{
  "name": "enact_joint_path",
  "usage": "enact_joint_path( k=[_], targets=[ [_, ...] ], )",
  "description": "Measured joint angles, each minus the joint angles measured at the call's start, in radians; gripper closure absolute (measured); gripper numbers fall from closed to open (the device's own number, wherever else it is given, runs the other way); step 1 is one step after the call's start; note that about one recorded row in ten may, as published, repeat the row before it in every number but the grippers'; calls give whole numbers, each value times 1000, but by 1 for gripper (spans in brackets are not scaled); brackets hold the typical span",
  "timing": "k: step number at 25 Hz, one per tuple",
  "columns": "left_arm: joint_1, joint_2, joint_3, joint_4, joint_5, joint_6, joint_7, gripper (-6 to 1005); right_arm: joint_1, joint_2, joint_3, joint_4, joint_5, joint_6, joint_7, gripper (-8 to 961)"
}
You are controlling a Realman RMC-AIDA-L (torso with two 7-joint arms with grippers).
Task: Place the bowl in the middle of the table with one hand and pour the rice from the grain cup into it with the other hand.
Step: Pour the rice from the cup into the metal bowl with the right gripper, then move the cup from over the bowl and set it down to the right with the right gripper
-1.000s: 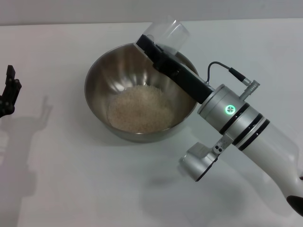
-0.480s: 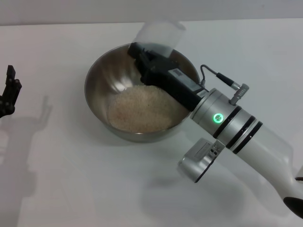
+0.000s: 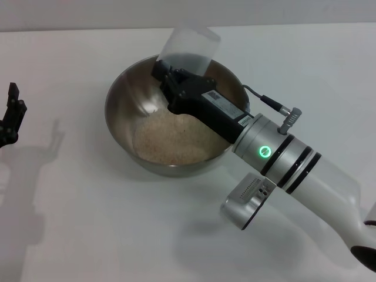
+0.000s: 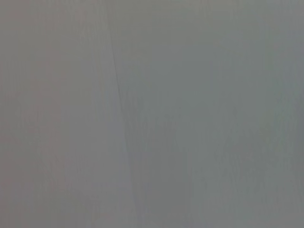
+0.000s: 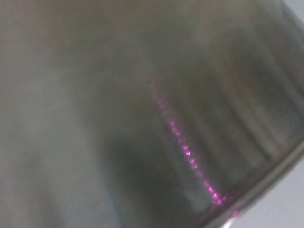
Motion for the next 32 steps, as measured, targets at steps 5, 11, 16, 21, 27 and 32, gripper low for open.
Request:
enact_joint_path(
  k=[5, 11, 16, 21, 27, 32],
  targets=[
    [0, 0, 0, 0, 0, 0, -8, 174, 2, 0, 0, 1, 0, -1, -13, 914],
    [0, 0, 0, 0, 0, 3, -9, 174, -12, 0, 74, 56, 0, -46, 245, 911],
    [1, 0, 0, 0, 0, 3, -9, 174, -37, 0, 94, 80, 8, -156, 620, 908],
    [1, 0, 0, 0, 0, 5, -9, 174, -91, 0, 155, 120, 9, -194, 962, 905],
    [0, 0, -2, 2, 0, 5, -19, 174, -125, -5, 212, 109, 9, -227, 1425, 902],
    [0, 0, -4, 3, 0, 6, -23, 174, -135, -10, 255, -9, 11, -315, 2003, 899]
  ],
)
